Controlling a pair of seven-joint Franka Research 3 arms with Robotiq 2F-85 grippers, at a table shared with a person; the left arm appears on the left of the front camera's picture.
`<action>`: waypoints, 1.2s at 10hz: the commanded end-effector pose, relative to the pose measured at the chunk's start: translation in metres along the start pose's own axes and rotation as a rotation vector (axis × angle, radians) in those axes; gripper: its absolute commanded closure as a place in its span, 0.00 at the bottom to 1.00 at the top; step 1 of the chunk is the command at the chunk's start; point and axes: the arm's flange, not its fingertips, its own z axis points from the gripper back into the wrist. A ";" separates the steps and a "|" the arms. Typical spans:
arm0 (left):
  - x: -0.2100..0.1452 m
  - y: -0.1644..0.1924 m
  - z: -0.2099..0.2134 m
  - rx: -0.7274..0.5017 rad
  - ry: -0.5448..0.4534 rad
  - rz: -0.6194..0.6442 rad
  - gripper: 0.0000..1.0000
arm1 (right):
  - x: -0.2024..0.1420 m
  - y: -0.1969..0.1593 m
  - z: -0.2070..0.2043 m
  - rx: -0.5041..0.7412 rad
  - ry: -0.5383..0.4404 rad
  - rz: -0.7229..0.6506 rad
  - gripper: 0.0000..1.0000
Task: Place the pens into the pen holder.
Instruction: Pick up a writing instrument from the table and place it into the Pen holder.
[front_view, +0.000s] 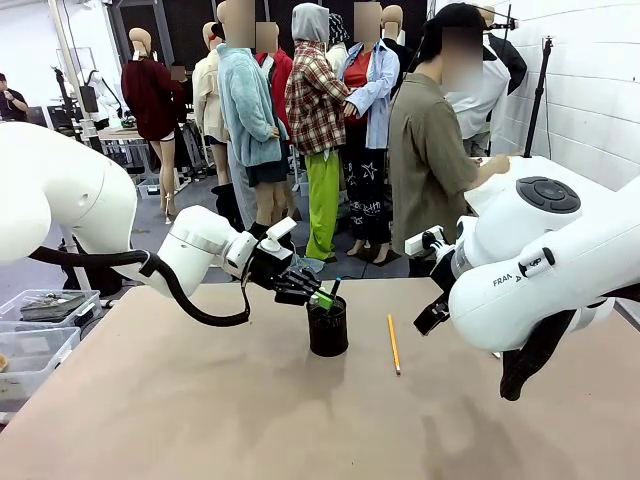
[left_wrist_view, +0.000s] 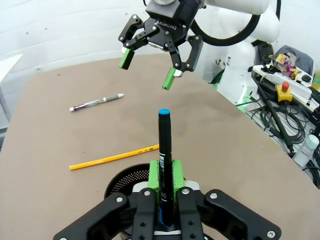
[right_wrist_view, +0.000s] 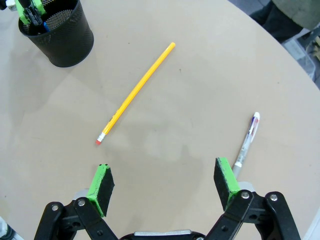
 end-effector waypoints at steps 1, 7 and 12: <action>0.004 0.001 0.001 -0.003 0.027 0.025 0.66 | 0.000 0.000 0.000 0.001 0.000 0.000 0.00; 0.037 -0.031 0.027 0.143 0.100 0.056 0.37 | 0.000 0.000 0.000 0.001 0.000 0.000 0.00; 0.102 -0.120 0.102 0.469 0.383 0.450 0.37 | 0.000 0.000 0.000 0.001 0.000 0.000 0.00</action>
